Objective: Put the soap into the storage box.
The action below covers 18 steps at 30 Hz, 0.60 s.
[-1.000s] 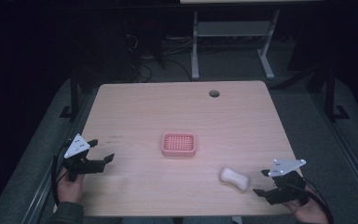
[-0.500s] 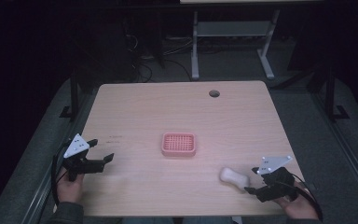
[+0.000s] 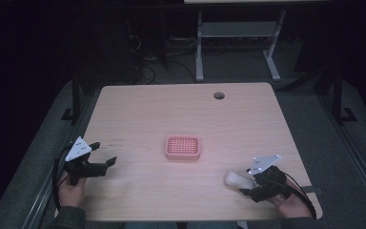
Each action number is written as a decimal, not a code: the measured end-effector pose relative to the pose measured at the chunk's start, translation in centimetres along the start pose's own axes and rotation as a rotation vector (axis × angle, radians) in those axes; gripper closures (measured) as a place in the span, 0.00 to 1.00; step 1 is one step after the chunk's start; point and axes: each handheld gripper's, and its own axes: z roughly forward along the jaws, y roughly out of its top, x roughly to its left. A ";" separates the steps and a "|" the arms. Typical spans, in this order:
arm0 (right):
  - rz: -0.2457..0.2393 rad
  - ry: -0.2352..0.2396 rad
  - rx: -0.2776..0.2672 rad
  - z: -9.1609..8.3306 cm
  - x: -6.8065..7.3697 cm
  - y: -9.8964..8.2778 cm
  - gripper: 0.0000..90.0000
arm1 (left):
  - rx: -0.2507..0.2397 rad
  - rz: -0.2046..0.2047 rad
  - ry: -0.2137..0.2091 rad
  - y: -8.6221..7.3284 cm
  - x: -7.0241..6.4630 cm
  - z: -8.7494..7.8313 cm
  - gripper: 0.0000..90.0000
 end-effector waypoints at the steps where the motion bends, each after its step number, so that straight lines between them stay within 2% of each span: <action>1: -0.003 -0.001 0.003 0.1 0.0 0.1 0.31 | 0.001 0.001 0.000 0.0 0.0 0.0 0.16; 11: -0.019 -0.003 0.051 1.6 -0.4 1.2 0.35 | -0.002 0.000 -0.002 0.0 0.0 0.0 0.16; 18: -0.020 0.017 0.078 2.5 -0.3 1.3 0.40 | -0.002 0.002 -0.001 0.0 0.0 0.0 0.16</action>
